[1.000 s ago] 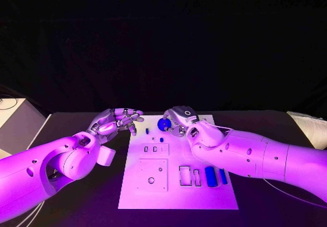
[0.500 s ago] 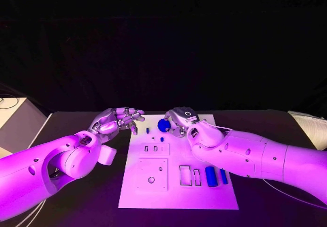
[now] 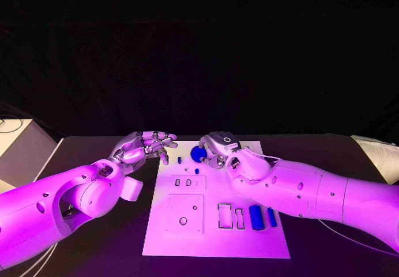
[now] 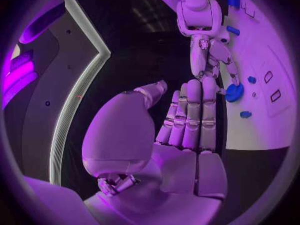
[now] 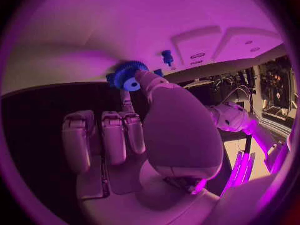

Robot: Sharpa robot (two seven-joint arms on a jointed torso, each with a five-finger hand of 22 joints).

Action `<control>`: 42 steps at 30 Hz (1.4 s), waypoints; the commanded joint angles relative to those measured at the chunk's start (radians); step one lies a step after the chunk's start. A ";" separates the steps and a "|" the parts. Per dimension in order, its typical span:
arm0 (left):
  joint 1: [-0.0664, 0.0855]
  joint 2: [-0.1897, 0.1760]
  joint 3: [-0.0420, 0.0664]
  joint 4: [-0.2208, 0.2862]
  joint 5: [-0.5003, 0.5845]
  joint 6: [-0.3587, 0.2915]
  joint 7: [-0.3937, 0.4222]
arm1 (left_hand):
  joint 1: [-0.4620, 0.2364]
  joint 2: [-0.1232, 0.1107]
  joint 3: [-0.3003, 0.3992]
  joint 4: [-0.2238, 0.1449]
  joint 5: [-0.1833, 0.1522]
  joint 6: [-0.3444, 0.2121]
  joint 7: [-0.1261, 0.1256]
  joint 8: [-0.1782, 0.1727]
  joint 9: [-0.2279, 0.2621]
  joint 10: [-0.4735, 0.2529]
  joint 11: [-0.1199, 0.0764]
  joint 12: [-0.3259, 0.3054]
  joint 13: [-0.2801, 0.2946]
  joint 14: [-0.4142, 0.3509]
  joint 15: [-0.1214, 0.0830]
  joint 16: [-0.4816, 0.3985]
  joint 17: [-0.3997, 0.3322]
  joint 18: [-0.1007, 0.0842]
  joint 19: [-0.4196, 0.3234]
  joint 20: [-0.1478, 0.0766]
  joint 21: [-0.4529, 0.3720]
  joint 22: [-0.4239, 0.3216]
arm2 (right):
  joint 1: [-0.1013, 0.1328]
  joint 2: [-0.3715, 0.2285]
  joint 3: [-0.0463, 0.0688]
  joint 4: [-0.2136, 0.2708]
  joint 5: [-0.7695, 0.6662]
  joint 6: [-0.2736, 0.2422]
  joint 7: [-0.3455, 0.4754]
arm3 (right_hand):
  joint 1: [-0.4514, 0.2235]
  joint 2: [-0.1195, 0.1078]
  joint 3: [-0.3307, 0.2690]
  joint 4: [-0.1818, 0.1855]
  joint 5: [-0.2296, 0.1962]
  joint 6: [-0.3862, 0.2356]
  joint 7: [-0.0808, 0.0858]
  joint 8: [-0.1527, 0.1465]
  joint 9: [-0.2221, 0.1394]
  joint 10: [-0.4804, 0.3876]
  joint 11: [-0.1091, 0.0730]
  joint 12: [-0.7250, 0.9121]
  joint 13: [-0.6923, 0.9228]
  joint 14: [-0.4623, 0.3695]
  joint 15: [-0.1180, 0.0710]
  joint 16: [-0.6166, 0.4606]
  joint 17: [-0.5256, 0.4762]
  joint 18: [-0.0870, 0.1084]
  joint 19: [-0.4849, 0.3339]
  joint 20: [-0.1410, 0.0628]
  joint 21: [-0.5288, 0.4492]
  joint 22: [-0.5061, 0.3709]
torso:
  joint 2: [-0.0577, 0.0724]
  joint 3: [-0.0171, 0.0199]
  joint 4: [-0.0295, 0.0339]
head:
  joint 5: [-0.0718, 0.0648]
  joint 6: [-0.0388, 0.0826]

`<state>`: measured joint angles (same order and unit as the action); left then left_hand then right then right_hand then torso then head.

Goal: Assemble the parts on the task board

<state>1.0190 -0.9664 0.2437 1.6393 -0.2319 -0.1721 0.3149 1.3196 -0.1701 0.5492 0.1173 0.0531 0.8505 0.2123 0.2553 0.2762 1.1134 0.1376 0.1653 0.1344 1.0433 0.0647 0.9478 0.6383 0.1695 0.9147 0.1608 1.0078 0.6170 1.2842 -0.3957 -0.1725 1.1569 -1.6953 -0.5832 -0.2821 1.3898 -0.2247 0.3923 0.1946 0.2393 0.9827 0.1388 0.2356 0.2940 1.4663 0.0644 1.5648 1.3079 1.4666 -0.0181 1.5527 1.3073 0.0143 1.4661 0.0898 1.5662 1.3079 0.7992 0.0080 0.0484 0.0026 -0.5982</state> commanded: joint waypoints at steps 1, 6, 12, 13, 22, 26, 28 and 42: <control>0.000 0.001 0.001 0.001 -0.003 0.018 0.004 | 0.005 0.008 0.005 0.000 -0.003 -0.002 -0.003 -0.003 0.002 -0.007 -0.002 -0.001 0.001 -0.005 0.000 -0.003 -0.001 0.015 -0.006 0.000 -0.004 -0.001 | -0.005 0.005 -0.002 0.003 -0.002 0.016 0.000 | -0.003 0.006 0.004 0.001 0.001 0.004 0.000 0.001 0.001 0.104 -0.006 0.006 0.263 0.094 -0.005 0.003 0.215 -0.014 0.105 -0.008 0.005 0.263 | 0.000 -0.0006 0.0000 | -0.001 0.000; 0.000 0.002 0.001 0.001 -0.003 0.018 0.004 | 0.005 0.008 0.005 0.000 -0.003 -0.002 -0.003 -0.003 0.002 -0.007 -0.002 -0.001 0.001 -0.005 0.000 -0.003 -0.001 0.015 -0.006 0.000 -0.004 -0.001 | -0.005 0.006 -0.002 0.002 0.007 0.018 0.003 | -0.020 -0.007 0.000 0.008 -0.002 -0.022 0.006 -0.018 -0.005 0.104 -0.001 0.006 0.263 0.093 -0.003 0.003 0.215 -0.014 0.105 -0.007 0.005 0.263 | 0.000 -0.0009 0.0002 | 0.000 0.000; 0.000 0.003 0.001 -0.001 -0.003 0.018 0.003 | 0.005 0.008 0.005 0.000 -0.003 -0.002 -0.003 -0.003 0.002 -0.007 -0.002 -0.001 0.001 -0.005 0.000 -0.003 -0.001 0.015 -0.006 0.000 -0.004 -0.001 | -0.005 0.003 -0.002 0.002 0.021 0.029 0.007 | -0.053 -0.020 -0.027 0.028 -0.004 -0.055 0.013 -0.046 -0.013 0.104 0.005 0.006 0.263 0.095 0.005 0.005 0.220 -0.014 0.105 -0.001 0.005 0.263 | 0.000 -0.0003 -0.0008 | 0.000 -0.001; 0.000 0.003 0.001 -0.001 -0.003 0.018 0.003 | 0.005 0.008 0.005 0.000 -0.003 -0.002 -0.003 -0.003 0.002 -0.007 -0.002 -0.001 0.001 -0.005 0.000 -0.003 -0.001 0.015 -0.006 0.000 -0.004 -0.001 | -0.005 0.002 -0.002 0.002 0.024 0.030 0.008 | -0.063 -0.022 -0.038 0.035 -0.005 -0.061 0.014 -0.052 -0.015 0.104 0.006 0.006 0.263 0.095 0.008 0.005 0.222 -0.014 0.105 0.001 0.005 0.263 | 0.000 -0.0001 -0.0009 | 0.001 -0.001; 0.000 0.003 0.001 -0.004 -0.003 0.019 0.001 | 0.004 0.008 0.005 0.000 -0.004 -0.003 -0.003 -0.003 0.002 -0.007 -0.001 -0.001 0.001 -0.004 0.000 -0.004 -0.001 0.015 -0.006 0.000 -0.004 -0.001 | -0.004 -0.009 -0.002 0.012 0.058 0.044 0.029 | -0.132 0.002 -0.176 0.098 0.010 -0.086 0.028 -0.091 -0.021 0.101 0.020 0.003 0.260 0.098 0.025 0.010 0.235 -0.014 0.105 0.019 0.005 0.263 | 0.000 0.0014 -0.0004 | 0.002 -0.002; 0.000 0.004 0.001 -0.005 -0.003 0.019 0.000 | 0.004 0.008 0.005 0.000 -0.004 -0.003 -0.003 -0.003 0.002 -0.007 -0.001 -0.001 0.001 -0.004 0.000 -0.004 -0.001 0.015 -0.006 0.000 -0.004 -0.001 | -0.004 -0.012 -0.002 0.017 0.069 0.047 0.035 | -0.161 0.031 -0.179 0.098 0.063 -0.065 0.024 -0.087 -0.017 0.104 0.017 0.006 0.263 0.100 0.022 0.013 0.246 -0.014 0.105 0.018 0.005 0.263 | 0.000 0.0016 -0.0006 | 0.003 -0.003; 0.000 0.004 0.001 -0.005 -0.003 0.019 -0.001 | 0.004 0.008 0.005 0.000 -0.004 -0.003 -0.003 -0.003 0.002 -0.007 -0.001 -0.001 0.001 -0.004 0.000 -0.004 -0.001 0.015 -0.006 0.000 -0.004 -0.001 | -0.004 -0.012 -0.002 0.019 0.072 0.049 0.034 | -0.163 0.053 -0.162 0.096 0.078 -0.056 0.022 -0.086 -0.015 0.104 0.015 0.006 0.263 0.101 0.020 0.013 0.248 -0.014 0.105 0.016 0.005 0.263 | 0.000 0.0020 -0.0011 | 0.002 -0.003; 0.000 0.005 0.001 -0.006 -0.003 0.018 -0.004 | 0.003 0.007 0.004 0.000 -0.003 -0.004 -0.002 -0.004 0.002 -0.008 -0.001 -0.002 0.001 -0.004 0.000 -0.004 -0.001 0.015 -0.006 0.000 -0.004 -0.001 | -0.004 -0.012 -0.002 0.019 0.103 0.114 0.023 | -0.211 0.075 -0.113 0.097 0.129 -0.049 0.021 -0.094 -0.015 0.104 0.014 0.006 0.263 0.103 0.019 0.017 0.259 -0.014 0.105 0.014 0.005 0.263 | 0.000 0.0004 -0.0005 | 0.002 -0.005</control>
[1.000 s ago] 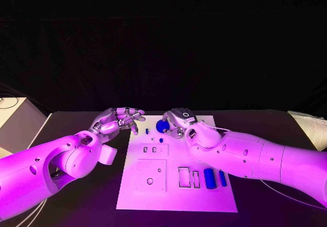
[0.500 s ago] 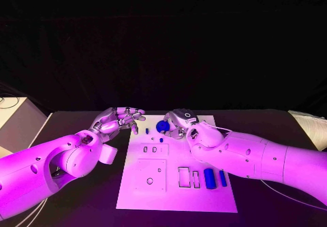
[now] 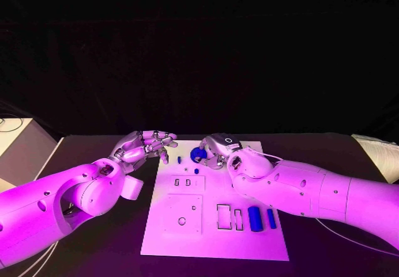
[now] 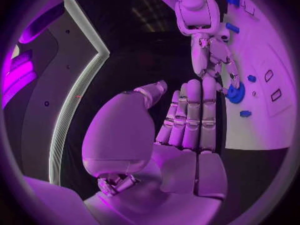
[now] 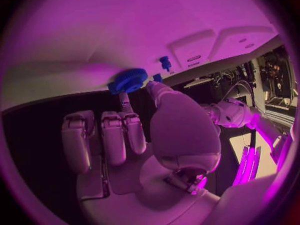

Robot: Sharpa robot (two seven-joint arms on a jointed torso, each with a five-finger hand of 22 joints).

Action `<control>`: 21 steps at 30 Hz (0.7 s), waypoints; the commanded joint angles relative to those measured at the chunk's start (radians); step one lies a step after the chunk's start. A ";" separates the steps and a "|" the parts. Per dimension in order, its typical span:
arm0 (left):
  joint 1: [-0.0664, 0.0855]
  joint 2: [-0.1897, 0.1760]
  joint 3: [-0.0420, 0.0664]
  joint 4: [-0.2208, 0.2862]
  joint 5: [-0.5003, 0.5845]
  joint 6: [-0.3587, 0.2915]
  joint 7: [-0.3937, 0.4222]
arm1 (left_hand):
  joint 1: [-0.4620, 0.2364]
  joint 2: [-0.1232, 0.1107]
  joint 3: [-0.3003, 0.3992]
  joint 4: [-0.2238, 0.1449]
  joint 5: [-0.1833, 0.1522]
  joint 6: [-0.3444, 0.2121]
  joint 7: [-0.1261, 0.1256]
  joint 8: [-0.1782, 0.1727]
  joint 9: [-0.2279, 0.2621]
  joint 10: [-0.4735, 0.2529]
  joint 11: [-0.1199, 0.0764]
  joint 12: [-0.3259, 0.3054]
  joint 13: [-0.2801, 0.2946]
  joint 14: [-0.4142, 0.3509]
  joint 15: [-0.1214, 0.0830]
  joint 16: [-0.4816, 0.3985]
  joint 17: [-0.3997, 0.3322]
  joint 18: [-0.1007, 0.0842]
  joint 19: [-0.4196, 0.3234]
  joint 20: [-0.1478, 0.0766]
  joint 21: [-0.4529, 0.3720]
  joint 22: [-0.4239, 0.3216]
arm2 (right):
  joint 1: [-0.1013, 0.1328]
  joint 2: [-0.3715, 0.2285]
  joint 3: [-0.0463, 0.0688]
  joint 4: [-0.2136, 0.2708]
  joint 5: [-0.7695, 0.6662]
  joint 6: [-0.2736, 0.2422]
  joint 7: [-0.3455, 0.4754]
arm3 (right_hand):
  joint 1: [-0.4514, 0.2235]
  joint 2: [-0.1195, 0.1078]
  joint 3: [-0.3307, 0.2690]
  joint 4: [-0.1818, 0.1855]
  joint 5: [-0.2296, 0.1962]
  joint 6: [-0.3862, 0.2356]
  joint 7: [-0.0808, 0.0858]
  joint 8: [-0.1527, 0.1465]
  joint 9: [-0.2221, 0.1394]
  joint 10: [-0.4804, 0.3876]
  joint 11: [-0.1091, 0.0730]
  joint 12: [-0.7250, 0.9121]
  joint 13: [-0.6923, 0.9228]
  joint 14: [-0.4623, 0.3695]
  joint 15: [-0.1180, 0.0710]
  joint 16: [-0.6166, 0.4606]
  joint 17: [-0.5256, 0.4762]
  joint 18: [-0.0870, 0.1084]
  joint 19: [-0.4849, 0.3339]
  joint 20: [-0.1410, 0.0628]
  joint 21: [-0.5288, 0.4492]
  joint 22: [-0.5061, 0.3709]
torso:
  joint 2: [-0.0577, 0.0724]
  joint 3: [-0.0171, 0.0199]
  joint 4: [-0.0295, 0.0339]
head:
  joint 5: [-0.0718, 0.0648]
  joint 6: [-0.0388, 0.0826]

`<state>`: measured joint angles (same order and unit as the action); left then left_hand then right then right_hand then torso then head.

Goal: Assemble the parts on the task board

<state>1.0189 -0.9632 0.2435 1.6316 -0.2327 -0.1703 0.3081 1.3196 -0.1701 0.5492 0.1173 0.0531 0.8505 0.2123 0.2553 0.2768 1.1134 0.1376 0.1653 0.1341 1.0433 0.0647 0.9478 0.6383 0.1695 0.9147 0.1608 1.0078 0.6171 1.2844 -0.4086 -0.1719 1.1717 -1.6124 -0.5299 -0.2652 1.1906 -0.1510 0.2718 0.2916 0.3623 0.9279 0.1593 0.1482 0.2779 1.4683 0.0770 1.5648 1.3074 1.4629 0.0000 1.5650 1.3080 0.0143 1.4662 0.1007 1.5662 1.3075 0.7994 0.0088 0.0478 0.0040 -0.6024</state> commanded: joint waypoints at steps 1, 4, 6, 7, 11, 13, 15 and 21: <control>0.000 0.002 0.001 0.001 -0.002 0.016 0.002 | 0.003 0.007 0.004 0.000 -0.004 -0.004 -0.002 -0.004 0.001 -0.008 -0.001 -0.002 0.002 -0.004 0.000 -0.004 -0.001 0.015 -0.006 0.000 -0.004 -0.001 | -0.005 0.001 -0.003 0.004 0.022 0.062 0.005 | -0.016 0.003 0.010 0.000 0.006 0.007 0.001 -0.007 0.001 0.103 0.001 0.006 0.263 0.107 0.001 0.004 0.258 -0.014 0.105 0.003 0.005 0.263 | 0.000 -0.0004 -0.0001 | 0.001 -0.001; 0.000 0.002 0.001 0.002 -0.002 0.016 0.002 | 0.003 0.007 0.004 0.000 -0.004 -0.004 -0.002 -0.004 0.001 -0.008 -0.001 -0.002 0.002 -0.004 0.000 -0.004 -0.001 0.015 -0.006 0.000 -0.004 -0.001 | -0.005 -0.002 -0.003 0.005 0.022 0.061 0.001 | -0.019 0.003 0.011 0.000 0.007 0.007 0.001 -0.007 0.001 0.103 0.001 0.006 0.263 0.107 0.001 0.004 0.258 -0.014 0.105 0.003 0.005 0.263 | 0.000 -0.0006 -0.0006 | 0.001 -0.001; 0.000 0.002 0.001 0.002 -0.002 0.016 0.002 | 0.003 0.007 0.004 0.000 -0.004 -0.004 -0.002 -0.004 0.001 -0.008 -0.001 -0.002 0.002 -0.004 0.000 -0.004 -0.001 0.015 -0.006 0.000 -0.004 -0.001 | -0.005 -0.004 -0.003 0.007 0.022 0.058 -0.001 | -0.019 0.003 0.011 0.000 0.007 0.007 0.001 -0.007 0.001 0.103 0.001 0.006 0.263 0.107 0.001 0.004 0.258 -0.014 0.105 0.003 0.005 0.263 | 0.000 -0.0006 -0.0009 | 0.001 -0.001; 0.000 0.001 0.001 0.002 -0.002 0.016 0.002 | 0.003 0.007 0.004 0.000 -0.004 -0.004 -0.002 -0.004 0.001 -0.008 -0.001 -0.002 0.002 -0.004 0.000 -0.004 -0.001 0.015 -0.006 0.000 -0.004 -0.001 | -0.005 -0.006 -0.003 0.009 0.021 0.056 -0.002 | -0.021 0.003 0.012 0.000 0.007 0.007 0.001 -0.007 0.001 0.103 0.001 0.006 0.263 0.107 0.001 0.004 0.258 -0.014 0.105 0.004 0.005 0.263 | 0.000 -0.0007 -0.0006 | 0.001 -0.002; 0.000 0.001 0.001 0.002 -0.003 0.015 0.003 | 0.002 0.007 0.004 0.000 -0.003 -0.005 -0.001 -0.005 0.001 -0.010 0.000 -0.002 0.001 -0.004 0.000 -0.005 -0.002 0.015 -0.006 0.001 -0.003 -0.001 | -0.005 -0.014 -0.003 0.018 0.020 0.048 -0.004 | -0.022 0.002 0.013 -0.001 0.007 0.008 0.001 -0.007 0.001 0.103 0.001 0.006 0.263 0.107 0.002 0.005 0.260 -0.014 0.105 0.004 0.005 0.263 | 0.000 -0.0003 -0.0007 | 0.001 -0.002; 0.000 0.001 0.001 0.002 -0.003 0.015 0.003 | 0.002 0.007 0.004 0.000 -0.003 -0.005 -0.001 -0.005 0.001 -0.010 0.000 -0.002 0.001 -0.004 0.000 -0.005 -0.002 0.015 -0.006 0.001 -0.003 -0.001 | -0.005 -0.018 -0.003 0.023 0.019 0.046 -0.005 | -0.023 0.000 0.013 -0.001 0.007 0.009 0.001 -0.006 0.001 0.103 0.001 0.006 0.263 0.107 0.002 0.005 0.260 -0.014 0.105 0.004 0.005 0.263 | -0.001 -0.0002 -0.0008 | 0.002 -0.002; 0.000 0.001 0.001 0.001 -0.003 0.015 0.003 | 0.002 0.007 0.004 0.000 -0.003 -0.005 -0.001 -0.005 0.001 -0.010 0.000 -0.002 0.001 -0.004 0.000 -0.005 -0.002 0.015 -0.006 0.001 -0.003 -0.001 | -0.005 -0.022 -0.003 0.029 0.019 0.044 -0.004 | -0.023 0.000 0.013 -0.001 0.007 0.009 0.001 -0.006 0.001 0.103 0.001 0.006 0.263 0.107 0.002 0.005 0.260 -0.014 0.105 0.004 0.005 0.263 | -0.001 0.0000 -0.0011 | 0.002 -0.002; 0.000 0.000 0.001 0.001 -0.003 0.014 0.003 | 0.002 0.007 0.005 0.000 -0.003 -0.006 -0.001 -0.005 0.001 -0.011 0.000 -0.002 0.001 -0.003 0.000 -0.005 -0.002 0.015 -0.006 0.001 -0.003 -0.001 | -0.005 -0.033 -0.003 0.046 0.021 0.046 -0.001 | -0.026 -0.003 0.014 -0.001 0.007 0.012 0.001 -0.006 0.002 0.103 0.001 0.006 0.263 0.108 0.002 0.005 0.261 -0.014 0.105 0.004 0.005 0.263 | 0.000 0.0002 -0.0018 | 0.002 -0.002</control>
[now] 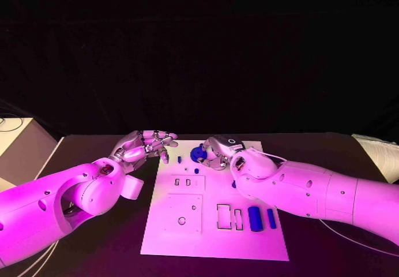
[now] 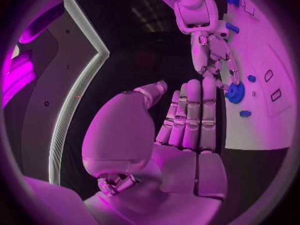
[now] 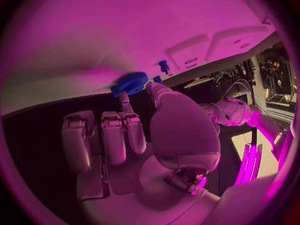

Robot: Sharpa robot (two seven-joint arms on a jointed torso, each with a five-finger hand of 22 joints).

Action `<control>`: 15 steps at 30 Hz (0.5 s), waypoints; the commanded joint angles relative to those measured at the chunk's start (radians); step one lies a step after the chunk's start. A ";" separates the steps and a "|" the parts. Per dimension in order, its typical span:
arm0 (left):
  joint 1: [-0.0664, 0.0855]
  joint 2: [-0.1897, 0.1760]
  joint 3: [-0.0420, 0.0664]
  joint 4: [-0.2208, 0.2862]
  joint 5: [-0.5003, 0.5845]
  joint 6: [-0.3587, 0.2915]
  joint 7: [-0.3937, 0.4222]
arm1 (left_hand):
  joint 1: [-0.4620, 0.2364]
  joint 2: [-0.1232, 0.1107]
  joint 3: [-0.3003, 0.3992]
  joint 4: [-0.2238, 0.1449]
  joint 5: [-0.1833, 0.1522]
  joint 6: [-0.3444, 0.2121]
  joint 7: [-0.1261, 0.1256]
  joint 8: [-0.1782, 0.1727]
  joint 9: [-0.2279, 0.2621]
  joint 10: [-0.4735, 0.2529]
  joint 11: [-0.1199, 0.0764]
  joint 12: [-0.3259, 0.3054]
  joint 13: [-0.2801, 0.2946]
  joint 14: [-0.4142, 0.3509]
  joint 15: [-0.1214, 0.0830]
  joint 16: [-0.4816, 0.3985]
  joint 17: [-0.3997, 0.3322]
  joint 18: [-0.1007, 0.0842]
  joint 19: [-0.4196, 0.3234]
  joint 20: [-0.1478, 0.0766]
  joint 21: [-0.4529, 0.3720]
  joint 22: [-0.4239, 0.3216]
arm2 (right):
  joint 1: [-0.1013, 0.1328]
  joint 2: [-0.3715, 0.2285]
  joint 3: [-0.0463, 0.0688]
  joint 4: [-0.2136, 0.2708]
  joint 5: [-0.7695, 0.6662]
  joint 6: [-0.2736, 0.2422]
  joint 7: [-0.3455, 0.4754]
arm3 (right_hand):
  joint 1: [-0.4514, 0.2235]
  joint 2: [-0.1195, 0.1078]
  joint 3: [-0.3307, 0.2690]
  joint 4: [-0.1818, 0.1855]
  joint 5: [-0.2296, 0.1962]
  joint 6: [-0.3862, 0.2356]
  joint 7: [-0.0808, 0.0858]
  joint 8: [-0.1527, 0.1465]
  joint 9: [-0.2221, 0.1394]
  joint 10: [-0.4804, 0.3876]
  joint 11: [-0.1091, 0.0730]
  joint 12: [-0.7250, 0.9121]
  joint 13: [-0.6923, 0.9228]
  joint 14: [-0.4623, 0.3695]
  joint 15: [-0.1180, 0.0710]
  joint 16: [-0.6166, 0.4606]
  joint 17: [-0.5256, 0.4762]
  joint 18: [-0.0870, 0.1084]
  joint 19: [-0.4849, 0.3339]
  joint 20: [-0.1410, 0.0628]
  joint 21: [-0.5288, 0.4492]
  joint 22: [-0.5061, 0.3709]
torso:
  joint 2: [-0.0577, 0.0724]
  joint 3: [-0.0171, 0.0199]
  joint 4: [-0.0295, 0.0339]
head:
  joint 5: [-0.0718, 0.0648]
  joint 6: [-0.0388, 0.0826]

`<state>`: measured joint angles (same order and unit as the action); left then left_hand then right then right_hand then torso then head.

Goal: Assemble the parts on the task board

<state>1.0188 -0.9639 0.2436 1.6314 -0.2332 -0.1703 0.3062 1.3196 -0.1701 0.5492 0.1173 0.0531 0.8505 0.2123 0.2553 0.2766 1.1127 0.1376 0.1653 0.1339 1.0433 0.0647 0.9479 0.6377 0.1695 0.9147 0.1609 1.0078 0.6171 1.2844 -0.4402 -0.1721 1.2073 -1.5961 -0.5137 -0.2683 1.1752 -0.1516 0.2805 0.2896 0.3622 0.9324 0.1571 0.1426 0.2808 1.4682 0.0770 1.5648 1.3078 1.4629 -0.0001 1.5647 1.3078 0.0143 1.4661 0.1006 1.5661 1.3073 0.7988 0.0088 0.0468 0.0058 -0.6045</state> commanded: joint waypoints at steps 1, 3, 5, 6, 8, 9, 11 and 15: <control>0.000 0.001 0.001 0.002 -0.003 0.014 0.005 | 0.002 0.007 0.005 0.000 -0.003 -0.006 -0.001 -0.005 0.001 -0.010 0.000 -0.002 0.002 -0.003 0.000 -0.005 -0.001 0.015 -0.006 0.001 -0.003 -0.001 | -0.004 -0.002 -0.003 0.012 0.005 0.031 0.003 | -0.012 -0.003 0.006 0.001 0.007 0.009 0.003 0.000 -0.001 0.103 0.001 0.006 0.263 0.108 0.002 0.006 0.262 -0.014 0.105 0.004 0.005 0.264 | 0.000 0.0002 -0.0007 | 0.000 0.000; 0.000 0.001 0.001 0.002 -0.003 0.014 0.005 | 0.002 0.007 0.005 0.000 -0.003 -0.006 -0.001 -0.005 0.001 -0.010 0.000 -0.002 0.002 -0.003 0.000 -0.005 -0.001 0.015 -0.006 0.001 -0.003 -0.001 | -0.004 -0.005 -0.003 0.017 0.009 0.033 0.005 | -0.012 -0.003 0.006 0.001 0.007 0.009 0.003 0.000 -0.001 0.103 0.001 0.006 0.263 0.108 0.002 0.006 0.262 -0.014 0.105 0.004 0.005 0.264 | 0.001 0.0004 -0.0001 | 0.000 -0.001; 0.000 0.001 0.001 0.001 -0.003 0.014 0.005 | 0.002 0.007 0.005 0.000 -0.003 -0.006 -0.001 -0.005 0.001 -0.010 0.000 -0.002 0.002 -0.003 0.000 -0.005 -0.001 0.015 -0.006 0.001 -0.003 -0.001 | -0.004 -0.006 -0.003 0.021 0.011 0.034 0.007 | -0.013 -0.003 0.006 0.001 0.006 0.009 0.003 0.001 -0.001 0.103 0.001 0.006 0.263 0.108 0.002 0.006 0.262 -0.014 0.105 0.004 0.005 0.264 | 0.001 0.0006 0.0006 | -0.001 -0.001; 0.000 0.001 0.001 0.001 -0.003 0.014 0.005 | 0.002 0.007 0.005 0.000 -0.003 -0.006 -0.001 -0.005 0.001 -0.010 0.000 -0.002 0.002 -0.003 0.000 -0.005 -0.001 0.015 -0.006 0.001 -0.003 -0.001 | -0.004 -0.008 -0.003 0.024 0.012 0.033 0.008 | -0.014 -0.004 0.007 0.001 0.006 0.011 0.002 0.001 0.000 0.103 0.001 0.006 0.263 0.108 0.002 0.006 0.262 -0.014 0.105 0.004 0.005 0.264 | 0.001 0.0004 0.0014 | -0.001 -0.001; 0.000 0.001 0.001 0.001 -0.003 0.014 0.005 | 0.002 0.007 0.005 0.000 -0.003 -0.006 -0.001 -0.005 0.001 -0.010 0.000 -0.002 0.002 -0.003 0.000 -0.005 -0.001 0.015 -0.006 0.001 -0.003 -0.001 | -0.004 -0.011 -0.003 0.030 0.013 0.033 0.009 | -0.016 -0.004 0.009 0.001 0.006 0.014 0.002 0.002 0.000 0.103 0.001 0.006 0.263 0.108 0.001 0.006 0.263 -0.014 0.105 0.004 0.005 0.264 | 0.000 0.0002 0.0020 | -0.001 -0.001; 0.000 0.001 0.001 0.001 -0.003 0.014 0.005 | 0.002 0.007 0.005 0.000 -0.003 -0.006 -0.001 -0.005 0.001 -0.010 0.000 -0.002 0.002 -0.003 0.000 -0.005 -0.001 0.015 -0.006 0.001 -0.003 -0.001 | -0.004 -0.013 -0.002 0.033 0.013 0.033 0.009 | -0.016 -0.004 0.009 0.001 0.006 0.014 0.001 0.002 0.000 0.103 0.000 0.006 0.263 0.108 0.001 0.006 0.263 -0.014 0.105 0.004 0.005 0.264 | 0.000 0.0002 0.0020 | -0.001 -0.002; 0.000 0.000 0.001 0.001 -0.004 0.013 0.005 | 0.002 0.007 0.005 0.000 -0.003 -0.006 -0.001 -0.005 0.001 -0.010 0.000 -0.002 0.002 -0.003 0.000 -0.005 -0.001 0.015 -0.006 0.001 -0.003 -0.001 | -0.004 -0.019 -0.002 0.042 0.014 0.033 0.008 | -0.017 -0.003 0.011 0.000 0.006 0.017 0.001 0.003 0.001 0.103 0.000 0.006 0.263 0.108 0.000 0.006 0.262 -0.014 0.105 0.003 0.005 0.264 | 0.000 0.0000 0.0015 | 0.000 -0.002; 0.000 -0.001 0.001 0.001 -0.004 0.013 0.006 | 0.002 0.007 0.005 0.000 -0.003 -0.006 -0.001 -0.005 0.001 -0.010 0.000 -0.002 0.002 -0.003 0.000 -0.005 -0.001 0.015 -0.006 0.001 -0.003 -0.001 | -0.003 -0.034 -0.002 0.058 0.015 0.035 0.006 | -0.018 -0.003 0.014 0.000 0.006 0.020 -0.001 0.005 0.002 0.103 -0.001 0.006 0.263 0.108 -0.001 0.006 0.263 -0.014 0.105 0.003 0.005 0.264 | 0.000 0.0000 -0.0001 | 0.001 -0.003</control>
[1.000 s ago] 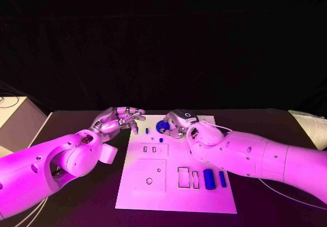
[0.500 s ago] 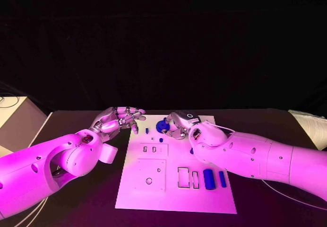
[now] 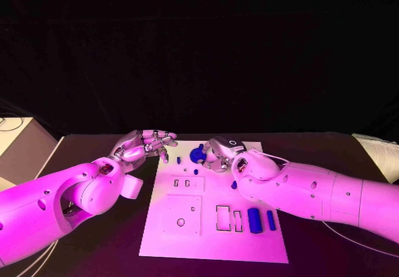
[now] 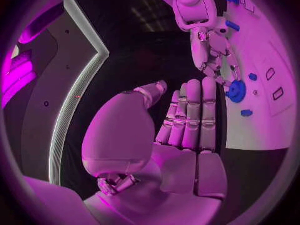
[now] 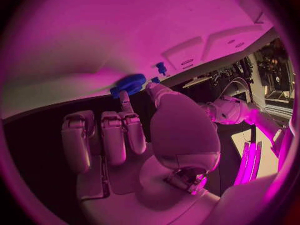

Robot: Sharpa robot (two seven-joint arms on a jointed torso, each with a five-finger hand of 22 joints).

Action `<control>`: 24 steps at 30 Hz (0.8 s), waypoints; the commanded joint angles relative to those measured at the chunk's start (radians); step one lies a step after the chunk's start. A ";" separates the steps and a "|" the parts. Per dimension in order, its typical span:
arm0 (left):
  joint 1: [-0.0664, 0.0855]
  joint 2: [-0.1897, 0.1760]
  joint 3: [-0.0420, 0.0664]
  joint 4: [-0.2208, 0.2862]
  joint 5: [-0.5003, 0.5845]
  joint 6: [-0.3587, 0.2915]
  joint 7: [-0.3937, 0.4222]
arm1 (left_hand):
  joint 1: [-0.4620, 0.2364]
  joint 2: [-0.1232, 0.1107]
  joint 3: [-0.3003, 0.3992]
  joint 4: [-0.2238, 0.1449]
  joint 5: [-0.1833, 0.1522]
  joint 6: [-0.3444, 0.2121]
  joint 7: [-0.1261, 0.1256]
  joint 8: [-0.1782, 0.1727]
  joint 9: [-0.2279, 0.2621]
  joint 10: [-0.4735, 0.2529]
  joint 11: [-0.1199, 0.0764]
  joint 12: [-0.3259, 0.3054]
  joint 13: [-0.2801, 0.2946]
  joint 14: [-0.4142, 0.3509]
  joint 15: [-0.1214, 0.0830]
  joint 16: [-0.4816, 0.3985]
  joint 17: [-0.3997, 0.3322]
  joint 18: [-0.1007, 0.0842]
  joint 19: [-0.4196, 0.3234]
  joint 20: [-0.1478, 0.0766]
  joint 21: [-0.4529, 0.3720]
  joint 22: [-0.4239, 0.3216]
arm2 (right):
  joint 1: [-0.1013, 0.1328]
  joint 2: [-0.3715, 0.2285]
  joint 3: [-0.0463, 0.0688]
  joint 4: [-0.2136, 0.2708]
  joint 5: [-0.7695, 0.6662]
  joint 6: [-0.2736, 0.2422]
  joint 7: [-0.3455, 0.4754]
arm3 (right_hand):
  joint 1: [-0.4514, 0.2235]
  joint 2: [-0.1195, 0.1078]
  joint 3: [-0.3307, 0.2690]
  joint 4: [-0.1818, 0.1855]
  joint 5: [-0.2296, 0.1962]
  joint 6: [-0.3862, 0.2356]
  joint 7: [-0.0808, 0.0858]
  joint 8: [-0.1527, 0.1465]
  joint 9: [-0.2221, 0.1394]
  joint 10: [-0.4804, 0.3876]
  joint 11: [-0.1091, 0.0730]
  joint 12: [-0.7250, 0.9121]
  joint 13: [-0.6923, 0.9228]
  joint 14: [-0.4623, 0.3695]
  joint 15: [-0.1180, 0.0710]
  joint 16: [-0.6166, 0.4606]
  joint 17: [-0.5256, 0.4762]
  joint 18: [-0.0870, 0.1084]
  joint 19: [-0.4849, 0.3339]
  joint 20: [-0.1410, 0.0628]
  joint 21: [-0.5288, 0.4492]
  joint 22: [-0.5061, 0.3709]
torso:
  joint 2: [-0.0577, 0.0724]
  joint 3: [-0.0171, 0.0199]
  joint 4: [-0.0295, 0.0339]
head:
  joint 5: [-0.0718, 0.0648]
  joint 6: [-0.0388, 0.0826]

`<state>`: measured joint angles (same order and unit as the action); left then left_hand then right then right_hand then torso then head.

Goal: Assemble the parts on the task board

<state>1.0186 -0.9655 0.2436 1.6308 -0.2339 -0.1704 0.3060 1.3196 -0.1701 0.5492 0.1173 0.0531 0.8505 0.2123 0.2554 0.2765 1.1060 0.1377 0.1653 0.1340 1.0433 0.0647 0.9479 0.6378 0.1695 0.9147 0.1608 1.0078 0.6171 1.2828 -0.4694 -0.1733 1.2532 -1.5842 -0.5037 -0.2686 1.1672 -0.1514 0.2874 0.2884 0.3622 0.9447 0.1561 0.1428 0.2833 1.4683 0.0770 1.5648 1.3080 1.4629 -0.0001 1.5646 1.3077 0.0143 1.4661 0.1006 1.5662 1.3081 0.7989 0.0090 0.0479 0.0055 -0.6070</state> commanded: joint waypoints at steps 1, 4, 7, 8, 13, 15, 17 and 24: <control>0.000 0.000 0.001 0.002 -0.003 0.013 0.006 | 0.002 0.007 0.005 0.000 -0.003 -0.006 -0.001 -0.005 0.001 -0.003 0.000 -0.002 0.002 -0.003 0.000 -0.005 -0.001 0.015 -0.006 0.001 -0.003 -0.001 | -0.001 -0.008 -0.001 0.016 0.003 0.026 0.006 | -0.010 -0.003 0.008 0.001 0.006 0.008 0.000 0.005 -0.001 0.103 -0.001 0.006 0.263 0.108 -0.001 0.006 0.263 -0.014 0.105 0.003 0.005 0.263 | 0.000 -0.0003 -0.0016 | 0.002 0.000; 0.000 0.000 0.001 0.002 -0.003 0.013 0.006 | 0.002 0.007 0.005 0.000 -0.003 -0.006 -0.001 -0.005 0.001 -0.003 0.000 -0.002 0.002 -0.003 0.000 -0.005 -0.001 0.015 -0.006 0.001 -0.003 -0.001 | 0.000 -0.019 -0.001 0.029 0.003 0.031 0.006 | -0.011 -0.003 0.011 0.000 0.005 0.012 -0.001 0.006 0.000 0.103 -0.002 0.006 0.263 0.108 -0.003 0.006 0.263 -0.014 0.105 0.002 0.005 0.263 | 0.000 -0.0005 -0.0015 | 0.002 0.000; 0.000 -0.001 0.001 0.002 -0.003 0.013 0.006 | 0.002 0.007 0.005 0.000 -0.003 -0.006 -0.001 -0.005 0.001 -0.003 0.000 -0.002 0.002 -0.003 0.000 -0.005 -0.001 0.015 -0.006 0.001 -0.003 -0.001 | 0.001 -0.028 -0.001 0.041 0.003 0.034 0.005 | -0.011 -0.003 0.013 0.000 0.003 0.014 -0.002 0.007 0.000 0.103 -0.003 0.006 0.263 0.108 -0.004 0.006 0.263 -0.014 0.105 0.001 0.005 0.263 | 0.000 -0.0004 -0.0007 | 0.002 0.000; 0.000 -0.001 0.001 0.002 -0.003 0.013 0.006 | 0.002 0.007 0.005 0.000 -0.003 -0.006 -0.001 -0.005 0.001 -0.003 0.000 -0.002 0.002 -0.003 0.000 -0.005 -0.001 0.015 -0.006 0.001 -0.003 -0.001 | 0.001 -0.032 -0.001 0.046 0.003 0.035 0.005 | -0.012 -0.004 0.014 0.000 0.002 0.016 -0.003 0.007 0.001 0.103 -0.003 0.006 0.263 0.108 -0.005 0.006 0.263 -0.014 0.105 0.000 0.005 0.263 | 0.000 -0.0001 -0.0003 | 0.002 0.000; 0.000 -0.002 0.001 0.002 -0.003 0.013 0.007 | 0.003 0.007 0.005 -0.001 -0.003 -0.007 -0.001 -0.006 0.001 -0.004 0.000 -0.002 0.002 -0.003 0.001 -0.005 -0.002 0.015 -0.007 0.001 -0.003 -0.001 | 0.002 -0.044 0.000 0.066 0.004 0.037 0.004 | -0.013 -0.004 0.019 0.000 -0.001 0.021 -0.005 0.009 0.002 0.103 -0.005 0.006 0.263 0.108 -0.007 0.006 0.263 -0.014 0.105 -0.002 0.005 0.263 | 0.000 -0.0002 0.0005 | 0.001 0.001; 0.000 -0.002 0.001 0.002 -0.003 0.013 0.007 | 0.003 0.007 0.005 -0.001 -0.003 -0.007 -0.001 -0.006 0.001 -0.004 0.000 -0.002 0.002 -0.003 0.001 -0.005 -0.002 0.015 -0.007 0.001 -0.003 -0.001 | 0.002 -0.050 0.000 0.073 0.004 0.036 0.004 | -0.013 -0.004 0.019 0.000 -0.001 0.021 -0.005 0.009 0.002 0.103 -0.005 0.006 0.263 0.108 -0.007 0.006 0.263 -0.014 0.105 -0.002 0.005 0.263 | 0.000 -0.0004 0.0006 | 0.001 0.001; 0.000 -0.002 0.001 0.002 -0.003 0.013 0.007 | 0.003 0.007 0.005 -0.001 -0.003 -0.007 -0.001 -0.006 0.001 -0.004 0.000 -0.002 0.002 -0.003 0.001 -0.005 -0.002 0.015 -0.007 0.001 -0.003 -0.001 | 0.003 -0.057 0.001 0.081 0.004 0.035 0.003 | -0.013 -0.004 0.021 0.000 -0.003 0.023 -0.006 0.010 0.002 0.103 -0.006 0.006 0.263 0.108 -0.009 0.006 0.263 -0.014 0.105 -0.003 0.005 0.263 | 0.000 -0.0006 0.0005 | 0.002 0.000; -0.001 -0.003 0.001 0.001 -0.004 0.013 0.007 | 0.003 0.007 0.005 -0.001 -0.003 -0.007 -0.001 -0.006 0.001 -0.004 0.000 -0.002 0.002 -0.003 0.001 -0.005 -0.002 0.015 -0.007 0.001 -0.003 -0.001 | 0.006 -0.078 0.007 0.105 0.004 -0.004 0.007 | -0.011 -0.005 0.025 -0.002 -0.003 0.026 -0.007 0.011 0.003 0.103 -0.007 0.006 0.263 0.108 -0.010 0.006 0.263 -0.014 0.105 -0.004 0.005 0.263 | 0.000 -0.0002 -0.0013 | 0.003 0.001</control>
<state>1.0181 -0.9688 0.2436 1.6307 -0.2348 -0.1705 0.3060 1.3196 -0.1701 0.5492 0.1173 0.0531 0.8505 0.2123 0.2553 0.2764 1.1061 0.1377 0.1653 0.1345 1.0433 0.0647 0.9479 0.6369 0.1695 0.9147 0.1608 1.0078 0.6171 1.2872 -0.5463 -0.1671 1.3532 -1.5767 -0.4888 -0.2681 1.1632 -0.1554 0.3067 0.2856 0.3622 0.9643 0.1505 0.1505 0.2853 1.4683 0.0770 1.5648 1.3076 1.4666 -0.0038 1.5646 1.3075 0.0143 1.4661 0.1005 1.5661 1.3077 0.7988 0.0085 0.0479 0.0081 -0.6062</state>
